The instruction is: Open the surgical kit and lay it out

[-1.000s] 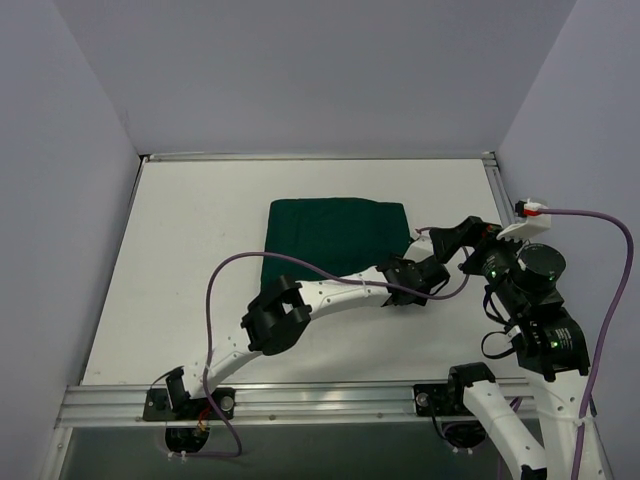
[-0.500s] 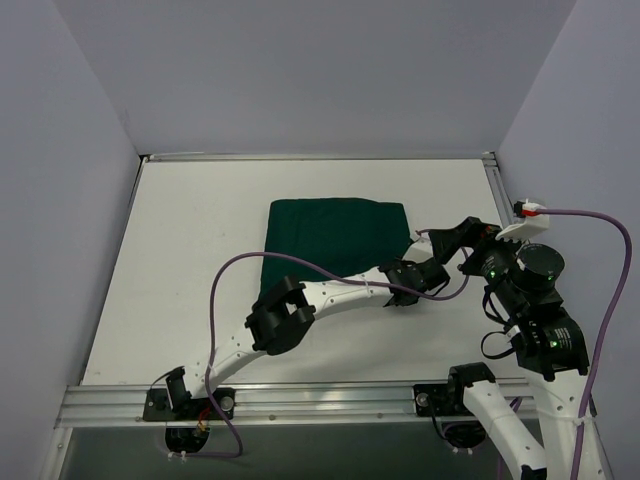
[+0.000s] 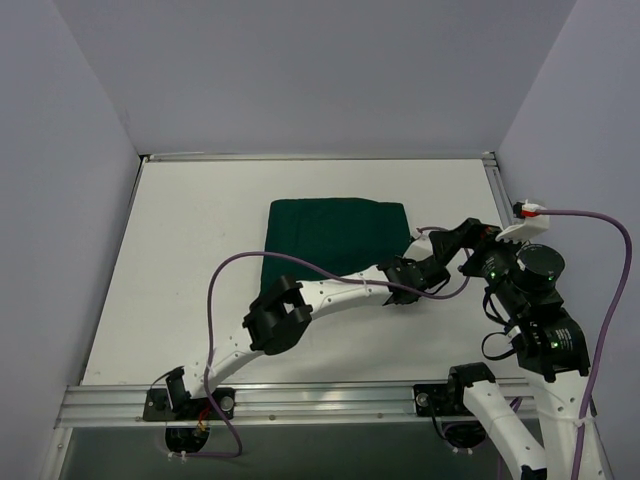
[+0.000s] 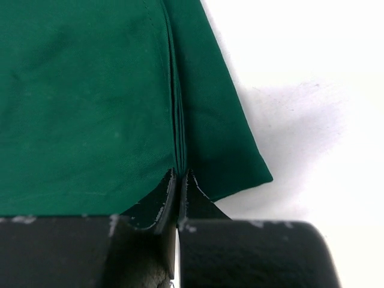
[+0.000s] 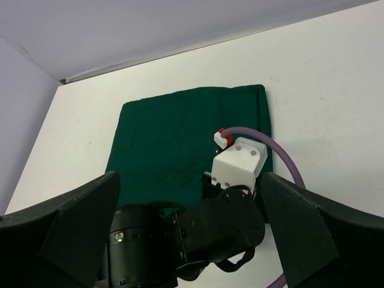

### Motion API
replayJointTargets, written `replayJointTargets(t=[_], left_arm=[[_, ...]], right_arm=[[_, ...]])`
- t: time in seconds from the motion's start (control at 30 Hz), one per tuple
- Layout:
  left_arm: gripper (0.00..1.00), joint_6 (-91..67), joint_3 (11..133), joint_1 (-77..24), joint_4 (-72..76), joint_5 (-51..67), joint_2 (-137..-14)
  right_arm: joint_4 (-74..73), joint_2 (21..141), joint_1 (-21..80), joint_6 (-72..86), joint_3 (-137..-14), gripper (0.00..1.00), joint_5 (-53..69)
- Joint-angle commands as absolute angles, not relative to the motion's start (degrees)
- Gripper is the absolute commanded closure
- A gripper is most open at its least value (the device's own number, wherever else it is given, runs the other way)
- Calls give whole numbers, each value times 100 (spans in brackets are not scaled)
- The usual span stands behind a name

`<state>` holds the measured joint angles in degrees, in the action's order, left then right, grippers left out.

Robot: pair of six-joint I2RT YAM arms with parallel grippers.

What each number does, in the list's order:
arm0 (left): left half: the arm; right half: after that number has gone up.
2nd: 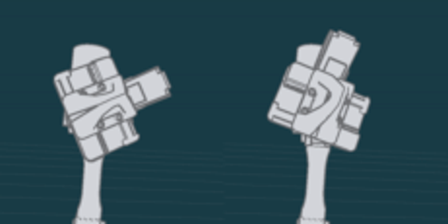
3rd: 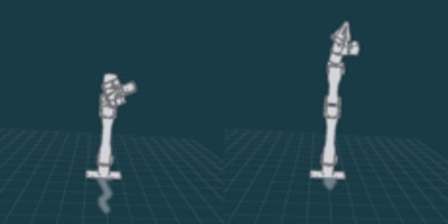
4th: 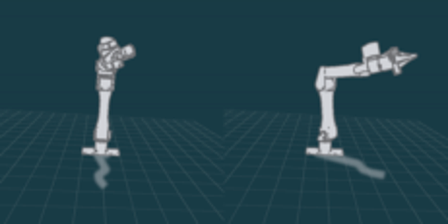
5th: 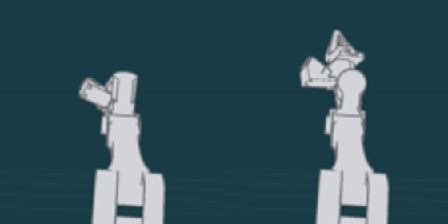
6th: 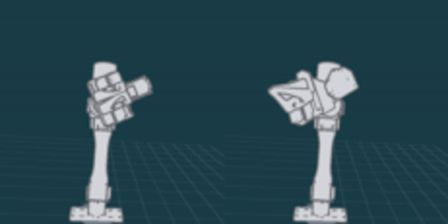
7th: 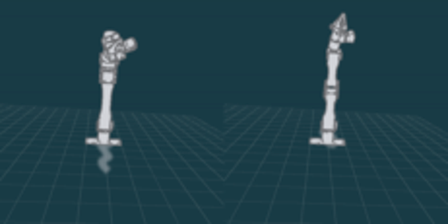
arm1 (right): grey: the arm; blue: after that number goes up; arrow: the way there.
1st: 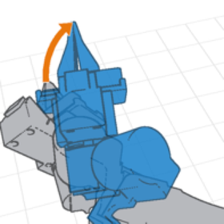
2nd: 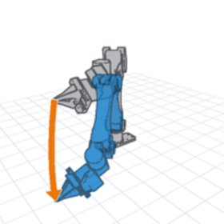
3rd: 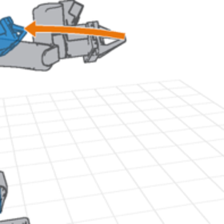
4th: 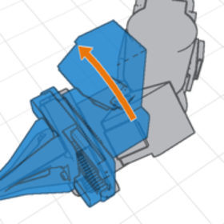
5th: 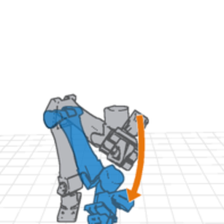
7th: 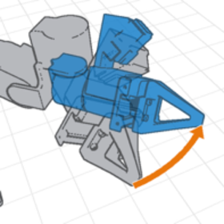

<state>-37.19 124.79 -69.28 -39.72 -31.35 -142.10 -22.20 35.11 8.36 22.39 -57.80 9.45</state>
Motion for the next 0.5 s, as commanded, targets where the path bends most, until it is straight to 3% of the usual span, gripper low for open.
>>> replayJointTargets(t=[0.0,0.27,0.47], left_arm=[[98,-3560,12446,-6908,-3990,-3435,-13457],[98,-3199,11621,-6566,-4069,-4025,-12604],[98,-3006,10461,-5741,-3964,-4447,-11699]], right_arm=[[-2180,3472,888,2136,-6055,1,949],[-2259,3454,888,2092,-6301,1,818],[-2233,3515,888,2101,-6504,1,844]])
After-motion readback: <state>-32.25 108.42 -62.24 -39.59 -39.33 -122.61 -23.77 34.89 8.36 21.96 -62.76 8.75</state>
